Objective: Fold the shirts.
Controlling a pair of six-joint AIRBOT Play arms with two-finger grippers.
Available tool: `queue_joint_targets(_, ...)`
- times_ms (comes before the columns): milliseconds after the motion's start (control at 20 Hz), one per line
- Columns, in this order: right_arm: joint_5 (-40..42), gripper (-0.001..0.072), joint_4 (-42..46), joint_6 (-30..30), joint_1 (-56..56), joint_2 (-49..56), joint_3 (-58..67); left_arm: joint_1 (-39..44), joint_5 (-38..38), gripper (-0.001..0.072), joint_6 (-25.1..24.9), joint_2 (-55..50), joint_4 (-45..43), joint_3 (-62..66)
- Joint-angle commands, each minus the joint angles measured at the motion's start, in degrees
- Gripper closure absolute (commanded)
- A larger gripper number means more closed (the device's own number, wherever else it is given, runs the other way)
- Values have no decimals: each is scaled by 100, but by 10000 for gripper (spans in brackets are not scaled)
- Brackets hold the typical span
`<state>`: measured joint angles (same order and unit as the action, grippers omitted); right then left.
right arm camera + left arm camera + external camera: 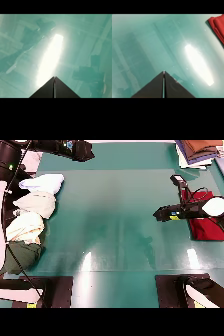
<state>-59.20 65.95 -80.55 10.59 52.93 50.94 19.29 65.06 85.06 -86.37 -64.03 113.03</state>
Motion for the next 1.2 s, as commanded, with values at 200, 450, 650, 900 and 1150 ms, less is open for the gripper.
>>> queue_joint_targets(200,118,696,-7,-2,28,7,2,0,-2,681,0,-2,0,0)
queue_joint_targets(450,118,696,-7,-2,28,7,2,0,-4,681,-2,-4,-2,0)
queue_joint_targets(650,120,696,-2,0,28,7,2,2,-280,681,-17,-4,17,0)
queue_joint_targets(900,127,696,-2,0,26,7,2,-260,-857,120,304,-122,-2378,-15)
queue_joint_targets(1150,223,696,-7,-2,28,7,2,-1432,-474,120,966,-914,-3220,-310)
